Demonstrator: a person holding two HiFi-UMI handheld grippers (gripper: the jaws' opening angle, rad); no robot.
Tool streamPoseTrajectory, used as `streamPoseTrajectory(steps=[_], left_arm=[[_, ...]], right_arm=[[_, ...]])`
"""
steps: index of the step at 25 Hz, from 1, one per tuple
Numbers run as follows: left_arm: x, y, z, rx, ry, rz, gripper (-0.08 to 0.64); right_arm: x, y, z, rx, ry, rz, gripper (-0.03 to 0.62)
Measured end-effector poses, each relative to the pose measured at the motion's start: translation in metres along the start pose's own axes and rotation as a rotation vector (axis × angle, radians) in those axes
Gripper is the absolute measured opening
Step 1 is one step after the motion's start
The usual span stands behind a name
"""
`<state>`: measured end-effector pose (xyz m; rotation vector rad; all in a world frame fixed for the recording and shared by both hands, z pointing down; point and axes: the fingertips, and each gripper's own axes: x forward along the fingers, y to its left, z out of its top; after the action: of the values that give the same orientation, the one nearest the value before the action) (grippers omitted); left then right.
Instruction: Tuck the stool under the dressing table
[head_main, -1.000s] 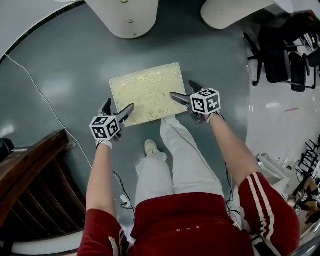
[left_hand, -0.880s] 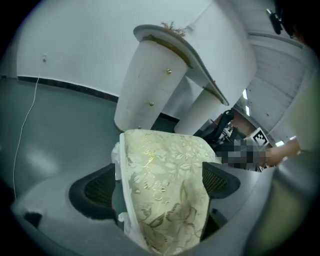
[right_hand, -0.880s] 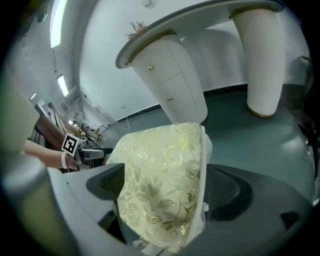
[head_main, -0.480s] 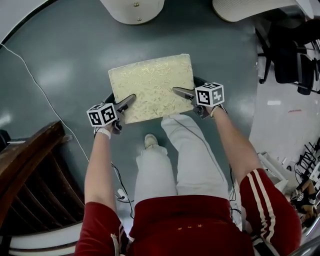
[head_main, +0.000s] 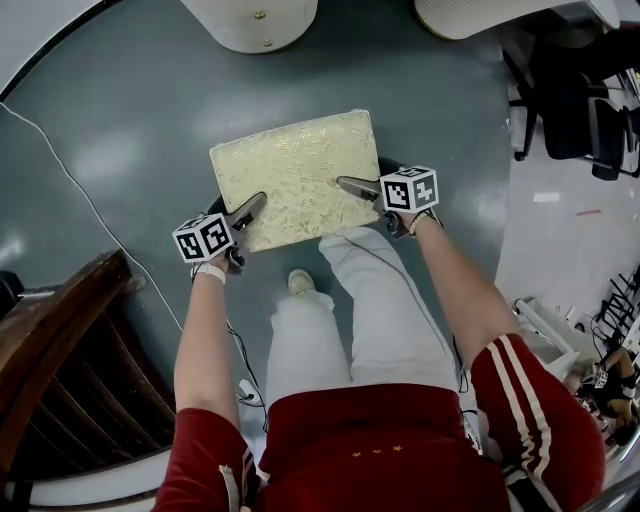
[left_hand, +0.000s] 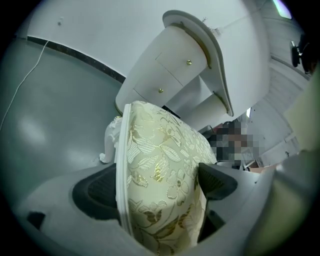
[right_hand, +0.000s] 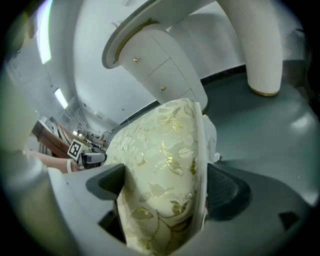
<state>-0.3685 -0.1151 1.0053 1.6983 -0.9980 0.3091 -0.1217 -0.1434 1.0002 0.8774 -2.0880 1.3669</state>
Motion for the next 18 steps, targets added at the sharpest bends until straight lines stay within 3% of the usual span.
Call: streamPoseTrajectory(steps=[5,12,18], left_arm=[[-0.017,-0.011,-0.017,-0.002,0.002,0.014,0.491],[-0.037,-0.040,-0.026,-0.015,0.029,-0.022,0.491],[-0.101,-0.105,-0.034,-0.009,0.029,-0.049,0.491]], right_arm=[[-0.019,0.011,-0.018,0.031,0.026,0.000,0.483],[-0.061,0.033,-0.030,0.070,0.012,-0.033,0.480],[-0.142,0.092,-0.045,0.093,-0.029,-0.064,0.480]])
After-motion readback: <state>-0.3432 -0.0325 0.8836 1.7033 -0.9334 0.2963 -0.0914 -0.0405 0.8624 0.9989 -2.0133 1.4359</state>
